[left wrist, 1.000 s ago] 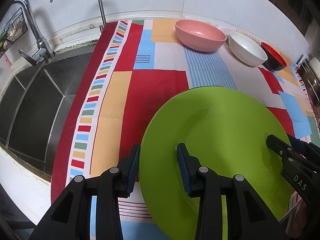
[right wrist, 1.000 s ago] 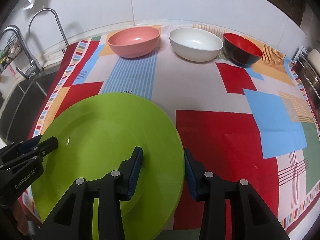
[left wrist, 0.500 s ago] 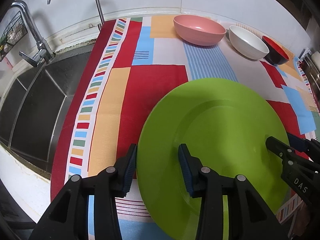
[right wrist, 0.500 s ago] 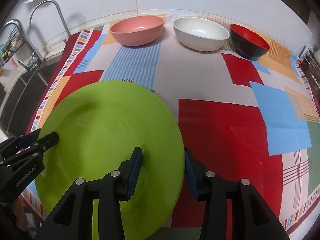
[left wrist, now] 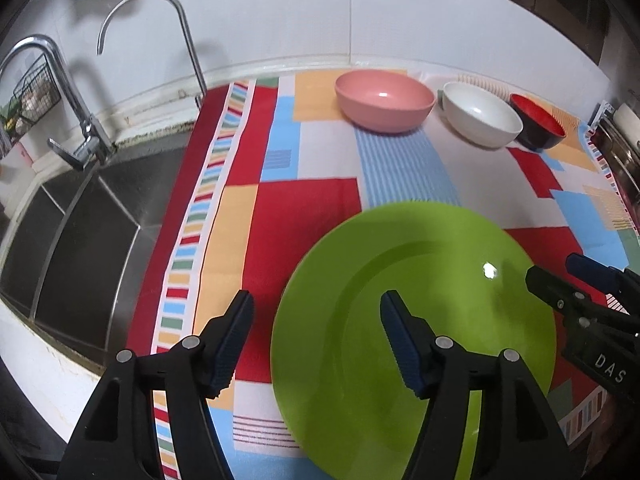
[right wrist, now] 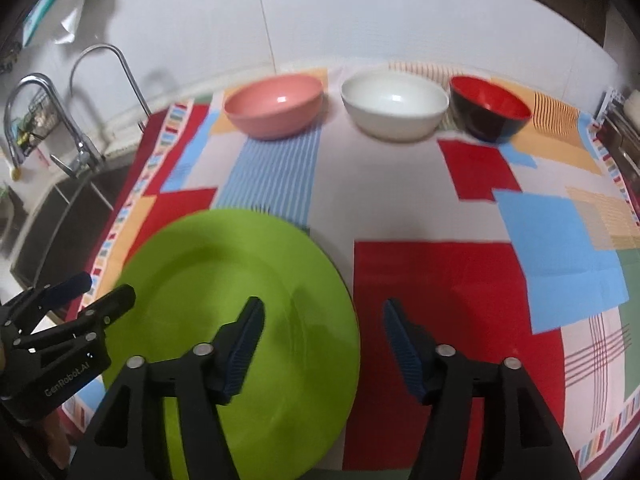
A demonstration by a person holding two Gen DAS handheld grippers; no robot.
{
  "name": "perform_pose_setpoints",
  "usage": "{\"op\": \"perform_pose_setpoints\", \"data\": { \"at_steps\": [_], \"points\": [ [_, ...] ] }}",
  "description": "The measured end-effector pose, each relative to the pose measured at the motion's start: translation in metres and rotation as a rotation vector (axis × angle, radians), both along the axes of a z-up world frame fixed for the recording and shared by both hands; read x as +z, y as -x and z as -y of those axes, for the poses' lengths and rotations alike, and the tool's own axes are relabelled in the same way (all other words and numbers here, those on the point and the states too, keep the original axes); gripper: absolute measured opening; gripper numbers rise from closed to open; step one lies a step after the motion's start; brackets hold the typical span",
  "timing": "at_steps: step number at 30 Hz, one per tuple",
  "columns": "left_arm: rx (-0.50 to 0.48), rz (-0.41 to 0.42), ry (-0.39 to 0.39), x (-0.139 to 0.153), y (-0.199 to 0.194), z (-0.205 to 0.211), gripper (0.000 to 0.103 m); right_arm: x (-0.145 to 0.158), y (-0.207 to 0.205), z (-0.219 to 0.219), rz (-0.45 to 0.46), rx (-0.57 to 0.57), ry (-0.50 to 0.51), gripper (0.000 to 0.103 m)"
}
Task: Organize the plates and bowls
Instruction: 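Open both tools to release the lime-green plate, then move both tools toward the pink bowl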
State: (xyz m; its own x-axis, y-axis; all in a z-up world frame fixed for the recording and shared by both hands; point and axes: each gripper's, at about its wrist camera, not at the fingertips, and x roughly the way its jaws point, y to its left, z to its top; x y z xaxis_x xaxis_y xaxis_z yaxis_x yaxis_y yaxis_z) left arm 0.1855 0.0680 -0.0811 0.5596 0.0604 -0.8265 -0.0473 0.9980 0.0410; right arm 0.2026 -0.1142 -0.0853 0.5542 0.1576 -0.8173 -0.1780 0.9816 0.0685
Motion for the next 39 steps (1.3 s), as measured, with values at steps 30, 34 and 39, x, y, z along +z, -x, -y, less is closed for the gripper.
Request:
{"op": "perform_pose_setpoints", "data": {
  "at_steps": [30, 34, 39],
  "points": [
    [-0.046, 0.136, 0.005, 0.044, -0.141, -0.011, 0.064, 0.043, -0.136, -0.02, 0.145, 0.071, -0.144, 0.062],
    [-0.061, 0.131, -0.016, 0.037, -0.166, -0.012, 0.064, 0.027, -0.163, -0.024, 0.087, 0.05, -0.174, 0.058],
    [-0.083, 0.112, -0.011, 0.025, -0.198, -0.012, 0.063, 0.01, -0.195, -0.027, 0.034, 0.023, -0.194, 0.054]
  ]
}}
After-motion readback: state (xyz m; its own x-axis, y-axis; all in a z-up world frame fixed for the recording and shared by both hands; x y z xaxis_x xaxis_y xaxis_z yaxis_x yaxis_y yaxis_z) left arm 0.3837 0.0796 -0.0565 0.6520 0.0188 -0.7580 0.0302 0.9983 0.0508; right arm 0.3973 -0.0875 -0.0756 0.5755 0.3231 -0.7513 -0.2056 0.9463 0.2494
